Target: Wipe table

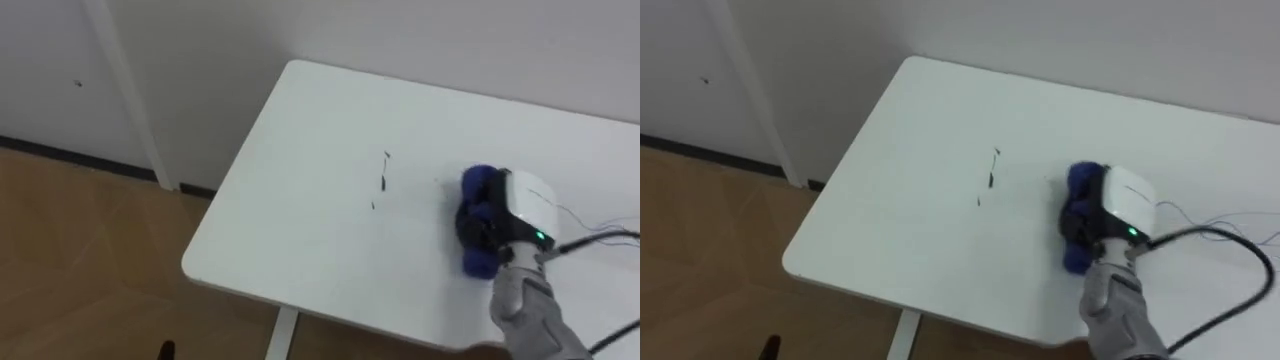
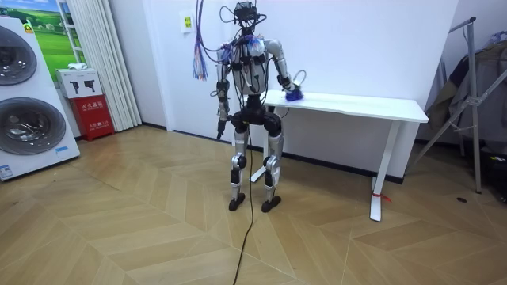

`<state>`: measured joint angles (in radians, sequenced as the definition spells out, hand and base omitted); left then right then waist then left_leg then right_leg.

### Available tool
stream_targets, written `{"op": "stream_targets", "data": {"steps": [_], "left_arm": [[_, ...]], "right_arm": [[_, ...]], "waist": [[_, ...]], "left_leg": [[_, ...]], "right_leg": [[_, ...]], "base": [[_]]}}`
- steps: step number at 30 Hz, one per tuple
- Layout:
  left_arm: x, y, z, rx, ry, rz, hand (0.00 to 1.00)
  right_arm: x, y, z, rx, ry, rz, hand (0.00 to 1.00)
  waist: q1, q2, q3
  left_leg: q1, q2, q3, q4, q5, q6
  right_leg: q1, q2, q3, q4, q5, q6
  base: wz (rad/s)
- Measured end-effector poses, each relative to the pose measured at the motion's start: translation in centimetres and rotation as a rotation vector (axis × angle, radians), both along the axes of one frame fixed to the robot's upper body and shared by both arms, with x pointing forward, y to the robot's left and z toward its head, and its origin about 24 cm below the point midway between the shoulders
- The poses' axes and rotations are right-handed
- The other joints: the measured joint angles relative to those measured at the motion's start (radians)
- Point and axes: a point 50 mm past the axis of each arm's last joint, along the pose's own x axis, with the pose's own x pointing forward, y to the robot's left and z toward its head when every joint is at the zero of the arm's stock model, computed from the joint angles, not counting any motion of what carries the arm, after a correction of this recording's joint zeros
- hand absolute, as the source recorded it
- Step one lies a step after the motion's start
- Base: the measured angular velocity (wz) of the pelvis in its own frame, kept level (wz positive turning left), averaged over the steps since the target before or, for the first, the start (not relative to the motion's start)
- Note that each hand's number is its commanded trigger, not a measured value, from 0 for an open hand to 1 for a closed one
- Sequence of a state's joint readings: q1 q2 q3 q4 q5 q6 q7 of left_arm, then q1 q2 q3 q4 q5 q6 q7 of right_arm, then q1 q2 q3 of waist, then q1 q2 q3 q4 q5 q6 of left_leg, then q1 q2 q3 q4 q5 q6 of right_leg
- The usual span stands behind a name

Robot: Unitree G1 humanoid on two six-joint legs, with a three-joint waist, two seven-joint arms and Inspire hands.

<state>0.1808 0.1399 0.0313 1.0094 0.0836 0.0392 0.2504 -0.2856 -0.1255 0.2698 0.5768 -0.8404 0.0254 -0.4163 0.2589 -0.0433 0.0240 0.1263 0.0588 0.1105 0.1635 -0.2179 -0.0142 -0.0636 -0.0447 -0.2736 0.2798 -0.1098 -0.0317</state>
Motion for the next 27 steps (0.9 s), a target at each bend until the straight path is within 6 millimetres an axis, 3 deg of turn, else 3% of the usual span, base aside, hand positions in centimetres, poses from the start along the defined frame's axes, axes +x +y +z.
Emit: {"op": "stream_targets", "data": {"steps": [1, 4, 5, 6, 7, 8, 9, 10, 11, 12, 13, 15, 16, 17, 19, 20, 21, 22, 23, 24, 25, 26, 27], "left_arm": [[-0.1, 0.1, 0.0, 0.006, 0.001, -0.001, 0.0], [-1.1, 0.8, 0.1, 0.034, 0.031, 0.001, 0.0], [-2.1, 1.4, 0.2, 0.046, 0.055, 0.008, 0.0], [-2.6, 1.9, 0.3, 0.054, 0.069, 0.022, 0.0], [-2.7, 1.9, 0.2, 0.055, 0.073, 0.023, 0.0], [-3.0, 2.2, 0.3, 0.068, 0.082, 0.02, 0.0], [-3.5, 2.3, 0.4, 0.074, 0.096, 0.009, 0.0], [-3.7, 2.4, 0.4, 0.081, 0.101, -0.003, 0.0], [-4.0, 2.8, 0.6, 0.098, 0.105, -0.013, 0.0], [-3.9, 3.5, 0.9, 0.125, 0.1, -0.019, 0.0], [-3.7, 3.9, 1.1, 0.142, 0.094, -0.025, 0.0], [-2.3, 5.6, 1.9, 0.204, 0.076, -0.07, 0.0], [-2.0, 6.2, 2.2, 0.223, 0.072, -0.081, 0.0], [-1.3, 6.7, 2.5, 0.238, 0.053, -0.089, 0.0], [-0.2, 7.1, 2.9, 0.247, 0.011, -0.089, 0.0], [0.2, 7.1, 3.0, 0.24, -0.016, -0.072, 0.0], [0.2, 6.3, 2.6, 0.208, -0.033, -0.044, 0.0], [0.4, 5.6, 2.3, 0.185, -0.044, -0.037, 0.0], [0.6, 4.6, 1.9, 0.148, -0.058, -0.025, 0.0], [0.8, 3.9, 1.6, 0.124, -0.069, -0.015, 0.0], [0.9, 3.6, 1.5, 0.114, -0.066, -0.015, 0.0], [0.6, 3.2, 1.1, 0.099, -0.046, -0.03, 0.0], [0.0, 3.1, 1.0, 0.09, -0.022, -0.027, 0.0]], "right_arm": [[0.3, 0.7, 0.4, -0.006, -0.013, 0.034, 1.0], [1.1, 1.7, 0.6, -0.014, -0.005, 0.072, 1.0], [0.8, 1.1, -0.3, -0.017, 0.03, 0.05, 1.0], [0.4, 0.1, -0.6, 0.015, 0.017, -0.006, 1.0], [0.0, -0.7, -1.1, 0.026, 0.022, -0.043, 1.0], [-1.4, -2.4, -2.6, 0.059, 0.041, -0.131, 1.0], [-2.5, -3.3, -3.5, 0.106, 0.041, -0.197, 1.0], [-2.9, -3.6, -3.7, 0.124, 0.033, -0.219, 1.0], [-3.9, -4.4, -4.1, 0.148, 0.006, -0.257, 1.0], [-5.2, -5.2, -4.6, 0.161, -0.024, -0.303, 1.0], [-6.0, -5.7, -4.9, 0.163, -0.037, -0.33, 1.0], [-8.1, -7.6, -5.7, 0.131, -0.049, -0.414, 1.0], [-8.7, -8.0, -5.9, 0.121, -0.039, -0.433, 1.0], [-9.7, -8.8, -6.4, 0.103, -0.02, -0.462, 1.0], [-10.1, -9.2, -6.5, 0.115, -0.012, -0.487, 1.0], [-9.3, -8.8, -6.2, 0.135, -0.016, -0.463, 1.0], [-7.9, -8.2, -5.4, 0.144, -0.021, -0.412, 1.0], [-7.0, -7.9, -4.8, 0.135, -0.023, -0.377, 1.0], [-5.1, -6.8, -3.8, 0.103, -0.015, -0.291, 1.0], [-3.3, -5.2, -2.6, 0.075, -0.021, -0.205, 1.0], [-2.6, -4.5, -2.0, 0.061, -0.021, -0.168, 1.0], [-1.5, -3.2, -1.0, 0.043, -0.026, -0.106, 1.0], [-0.6, -2.0, 0.0, 0.04, -0.041, -0.052, 1.0]], "waist": [[0.008, -0.001, 0.0003], [0.049, 0.007, 0.004], [0.05, 0.013, -0.0015], [0.054, 0.019, 0.0007], [0.051, 0.023, 0.0011], [0.053, 0.033, -0.0023], [0.048, 0.041, -0.0082], [0.045, 0.041, -0.009], [0.028, 0.04, -0.0099], [-0.006, 0.037, -0.0123], [-0.021, 0.033, -0.0166], [-0.093, 0.021, -0.0246], [-0.103, 0.016, -0.0283], [-0.122, 0.004, -0.0359], [-0.114, -0.012, -0.0351], [-0.107, -0.016, -0.0357], [-0.076, 0.0, -0.038], [-0.06, 0.014, -0.0343], [-0.03, 0.017, -0.0329], [-0.018, 0.014, -0.0239], [-0.015, 0.015, -0.0228], [-0.006, 0.015, -0.0226], [-0.004, 0.011, -0.0147]], "left_leg": [[-0.013, -0.001, 0.002, 0.01, -0.001, 0.001], [-0.048, 0.004, 0.086, 0.043, -0.006, 0.01], [-0.067, 0.029, 0.135, 0.044, -0.008, 0.017], [-0.082, 0.052, 0.185, 0.054, -0.008, 0.017], [-0.077, 0.056, 0.194, 0.059, -0.007, 0.017], [-0.062, 0.064, 0.226, 0.06, -0.008, 0.016], [-0.048, 0.072, 0.266, 0.06, -0.009, 0.014], [-0.046, 0.073, 0.286, 0.061, -0.009, 0.012], [-0.049, 0.084, 0.323, 0.076, -0.014, 0.003], [-0.061, 0.104, 0.341, 0.1, -0.019, -0.007], [-0.07, 0.116, 0.346, 0.114, -0.019, -0.012], [-0.106, 0.184, 0.334, 0.194, -0.034, -0.047], [-0.112, 0.199, 0.322, 0.209, -0.037, -0.06], [-0.117, 0.226, 0.293, 0.234, -0.038, -0.085], [-0.096, 0.279, 0.295, 0.268, -0.04, -0.139], [-0.085, 0.322, 0.305, 0.299, -0.044, -0.181], [-0.067, 0.371, 0.326, 0.307, -0.041, -0.206], [-0.058, 0.394, 0.32, 0.297, -0.032, -0.207], [-0.051, 0.408, 0.278, 0.274, -0.01, -0.173], [-0.06, 0.425, 0.23, 0.265, 0.027, -0.123], [-0.072, 0.436, 0.215, 0.268, 0.048, -0.114], [-0.109, 0.443, 0.162, 0.296, 0.074, -0.116], [-0.166, 0.429, 0.115, 0.374, 0.068, -0.113]], "right_leg": [[-0.012, -0.004, -0.007, 0.005, 0.001, -0.002], [-0.043, -0.016, -0.02, -0.004, 0.024, 0.003], [-0.037, -0.029, -0.058, -0.02, 0.038, 0.01], [-0.053, -0.079, -0.153, 0.091, -0.002, 0.022], [-0.056, -0.115, -0.183, 0.173, -0.025, 0.033], [-0.05, -0.193, -0.2, 0.309, -0.065, 0.052], [-0.039, -0.266, -0.185, 0.383, -0.08, 0.066], [-0.036, -0.297, -0.17, 0.395, -0.078, 0.07], [-0.031, -0.359, -0.149, 0.391, -0.07, 0.081], [-0.021, -0.392, -0.105, 0.358, -0.06, 0.096], [-0.02, -0.405, -0.087, 0.338, -0.052, 0.105], [0.036, -0.427, -0.088, 0.189, 0.017, 0.122], [0.055, -0.426, -0.091, 0.149, 0.038, 0.125], [0.09, -0.423, -0.117, 0.077, 0.083, 0.134], [0.103, -0.398, -0.15, 0.045, 0.127, 0.139], [0.082, -0.371, -0.172, 0.075, 0.108, 0.166], [0.056, -0.334, -0.173, 0.131, 0.029, 0.225], [0.027, -0.313, -0.167, 0.175, 0.003, 0.206], [-0.042, -0.283, -0.162, 0.248, -0.044, 0.162], [-0.086, -0.247, -0.144, 0.296, -0.086, 0.129], [-0.102, -0.224, -0.135, 0.307, -0.105, 0.117], [-0.118, -0.186, -0.134, 0.315, -0.134, 0.092], [-0.122, -0.152, -0.113, 0.305, -0.153, 0.076]], "base": [[-0.2], [0.01], [0.28], [0.41], [0.64], [0.67], [0.58], [0.47], [0.55], [0.65], [0.77], [0.71], [0.57], [0.28], [-0.17], [-0.91], [-1.04], [-1.3], [-1.13], [-0.95], [-0.47], [-0.19], [-0.04]]}}
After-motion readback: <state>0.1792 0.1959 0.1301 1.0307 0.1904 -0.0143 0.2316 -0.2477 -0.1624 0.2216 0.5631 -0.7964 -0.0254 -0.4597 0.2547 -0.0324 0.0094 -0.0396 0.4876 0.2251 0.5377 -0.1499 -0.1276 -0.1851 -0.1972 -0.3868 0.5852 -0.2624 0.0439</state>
